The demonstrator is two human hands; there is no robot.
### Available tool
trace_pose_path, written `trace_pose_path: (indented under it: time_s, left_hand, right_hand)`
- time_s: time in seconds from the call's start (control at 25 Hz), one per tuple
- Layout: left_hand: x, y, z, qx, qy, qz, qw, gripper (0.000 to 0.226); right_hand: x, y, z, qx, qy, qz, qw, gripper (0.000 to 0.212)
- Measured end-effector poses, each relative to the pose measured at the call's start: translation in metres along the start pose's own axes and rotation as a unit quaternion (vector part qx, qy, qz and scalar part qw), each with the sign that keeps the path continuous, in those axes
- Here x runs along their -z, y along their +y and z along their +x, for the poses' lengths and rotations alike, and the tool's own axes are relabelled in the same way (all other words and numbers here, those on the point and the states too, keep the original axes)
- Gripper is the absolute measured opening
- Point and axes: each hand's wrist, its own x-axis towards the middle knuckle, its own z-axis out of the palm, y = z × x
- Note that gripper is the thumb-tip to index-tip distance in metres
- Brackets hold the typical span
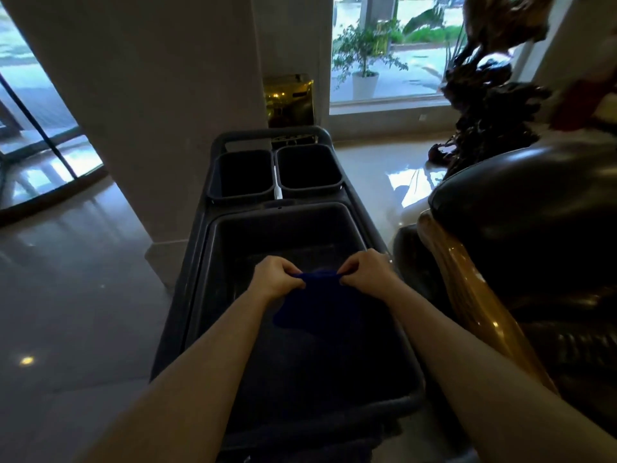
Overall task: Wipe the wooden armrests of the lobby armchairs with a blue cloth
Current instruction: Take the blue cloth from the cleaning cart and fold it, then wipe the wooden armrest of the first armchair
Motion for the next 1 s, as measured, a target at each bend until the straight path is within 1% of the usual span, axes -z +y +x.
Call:
trace_pose_path:
  time_s: [0.2,0.32,0.4,0.52,0.72,0.8,1.0]
  left_hand:
    - [0.003,0.077,-0.027,-0.073,0.046,-0.027,0.996,0.011]
    - [-0.017,0.145,-0.038,-0.139,0.064,-0.037,0.988,0.014]
    - [-0.043,0.190,-0.045,-0.164,0.061,-0.039,0.984,0.016]
    - [-0.097,0.243,-0.054,-0.164,0.052,-0.052,0.984,0.017]
    - [-0.210,0.308,-0.065,-0.127,0.041,-0.086,0.987,0.015]
    - [-0.248,0.323,-0.067,-0.119,0.043,-0.098,0.987,0.012]
    - [-0.320,0.334,-0.051,-0.109,0.058,-0.097,0.988,0.011]
  right_hand:
    - [0.079,0.000,-0.031,0.032,0.069,0.011,0.997,0.017]
    - [0.146,0.025,-0.051,0.050,0.115,0.011,0.992,0.016]
    - [0.190,0.053,-0.067,0.064,0.133,-0.001,0.989,0.015]
    - [0.241,0.104,-0.091,0.076,0.133,-0.033,0.988,0.017]
    - [0.304,0.210,-0.128,0.083,0.100,-0.048,0.990,0.015]
    - [0.319,0.246,-0.136,0.083,0.091,-0.041,0.992,0.013]
    - [0.324,0.317,-0.125,0.057,0.075,-0.032,0.995,0.011]
